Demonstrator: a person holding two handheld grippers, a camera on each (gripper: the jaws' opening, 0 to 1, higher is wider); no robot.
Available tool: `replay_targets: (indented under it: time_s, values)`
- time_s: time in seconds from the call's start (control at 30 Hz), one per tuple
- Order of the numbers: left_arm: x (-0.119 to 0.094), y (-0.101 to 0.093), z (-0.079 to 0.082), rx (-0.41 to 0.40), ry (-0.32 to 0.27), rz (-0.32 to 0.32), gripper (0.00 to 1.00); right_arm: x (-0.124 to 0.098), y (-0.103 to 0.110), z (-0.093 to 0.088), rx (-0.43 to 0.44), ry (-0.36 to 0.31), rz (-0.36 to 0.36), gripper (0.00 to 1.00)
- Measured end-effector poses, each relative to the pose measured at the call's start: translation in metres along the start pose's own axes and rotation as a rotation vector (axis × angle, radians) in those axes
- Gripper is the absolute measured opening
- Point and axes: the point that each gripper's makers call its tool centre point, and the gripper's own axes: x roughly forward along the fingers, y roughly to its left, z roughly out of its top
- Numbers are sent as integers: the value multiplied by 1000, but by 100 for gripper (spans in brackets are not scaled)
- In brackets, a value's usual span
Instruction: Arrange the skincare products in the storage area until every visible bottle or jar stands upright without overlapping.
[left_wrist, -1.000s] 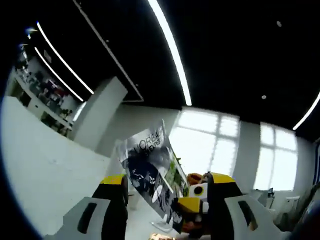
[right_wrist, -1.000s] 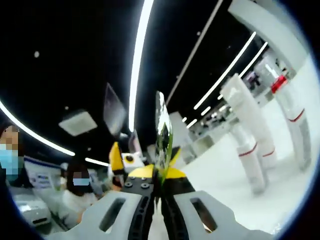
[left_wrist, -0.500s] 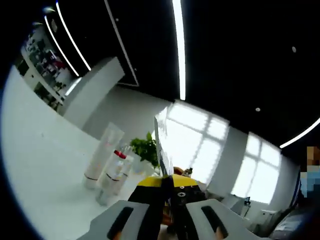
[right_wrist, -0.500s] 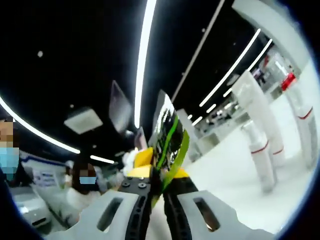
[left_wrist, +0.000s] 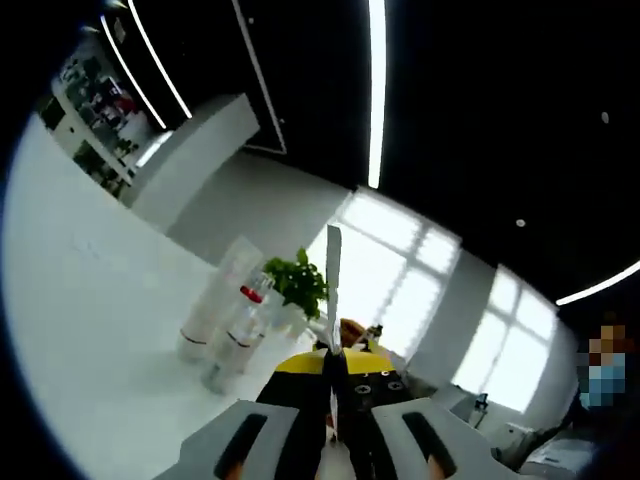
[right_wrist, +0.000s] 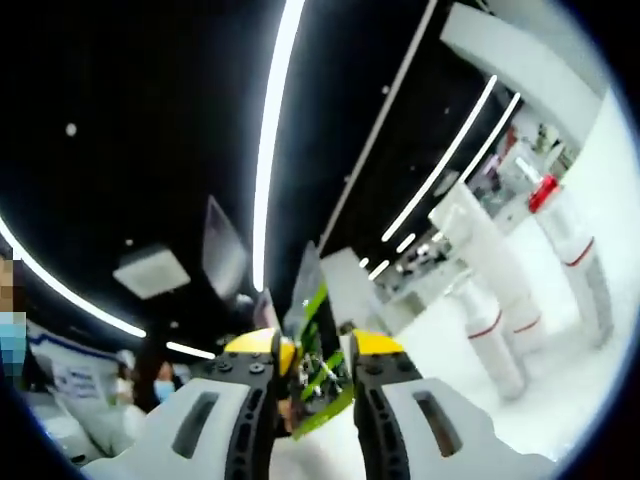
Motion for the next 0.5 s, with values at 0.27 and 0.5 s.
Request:
replay_targets:
  time_s: [0.27, 0.5]
  values:
    - [4, 5, -4, 118, 13, 51, 6, 0, 4, -17, 40, 82, 16, 1]
    - [13, 18, -2, 329, -35, 128, 24, 0, 7, -14, 18, 71, 7, 0]
